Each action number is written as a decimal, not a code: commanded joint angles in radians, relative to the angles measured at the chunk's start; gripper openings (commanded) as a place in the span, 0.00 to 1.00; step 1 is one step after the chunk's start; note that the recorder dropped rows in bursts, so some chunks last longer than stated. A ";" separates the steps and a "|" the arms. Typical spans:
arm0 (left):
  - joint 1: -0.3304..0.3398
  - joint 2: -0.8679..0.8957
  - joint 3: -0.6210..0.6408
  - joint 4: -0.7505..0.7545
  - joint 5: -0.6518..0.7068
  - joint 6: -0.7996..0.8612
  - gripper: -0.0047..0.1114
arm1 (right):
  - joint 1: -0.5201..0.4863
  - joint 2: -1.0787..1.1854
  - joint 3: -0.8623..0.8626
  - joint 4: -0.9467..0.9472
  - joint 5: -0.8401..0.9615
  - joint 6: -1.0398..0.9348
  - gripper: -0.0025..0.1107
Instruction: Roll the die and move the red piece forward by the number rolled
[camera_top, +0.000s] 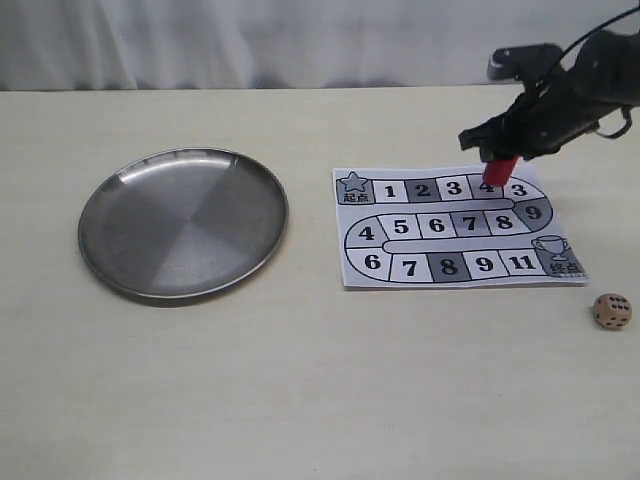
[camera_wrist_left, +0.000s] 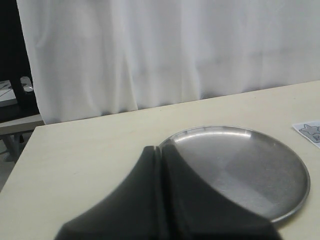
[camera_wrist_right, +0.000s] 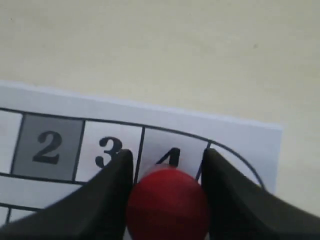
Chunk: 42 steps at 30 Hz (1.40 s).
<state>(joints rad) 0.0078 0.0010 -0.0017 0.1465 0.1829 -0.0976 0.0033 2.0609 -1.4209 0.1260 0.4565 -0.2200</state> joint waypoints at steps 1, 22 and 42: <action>-0.008 -0.001 0.002 -0.002 -0.010 -0.001 0.04 | 0.000 -0.129 -0.004 -0.015 -0.005 0.004 0.06; -0.008 -0.001 0.002 -0.002 -0.010 -0.001 0.04 | -0.087 0.050 0.018 -0.037 -0.067 0.008 0.06; -0.008 -0.001 0.002 -0.002 -0.010 -0.001 0.04 | -0.087 0.095 0.014 -0.037 -0.056 0.004 0.06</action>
<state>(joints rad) 0.0078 0.0010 -0.0017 0.1465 0.1829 -0.0976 -0.0774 2.1547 -1.4084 0.0985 0.3597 -0.2171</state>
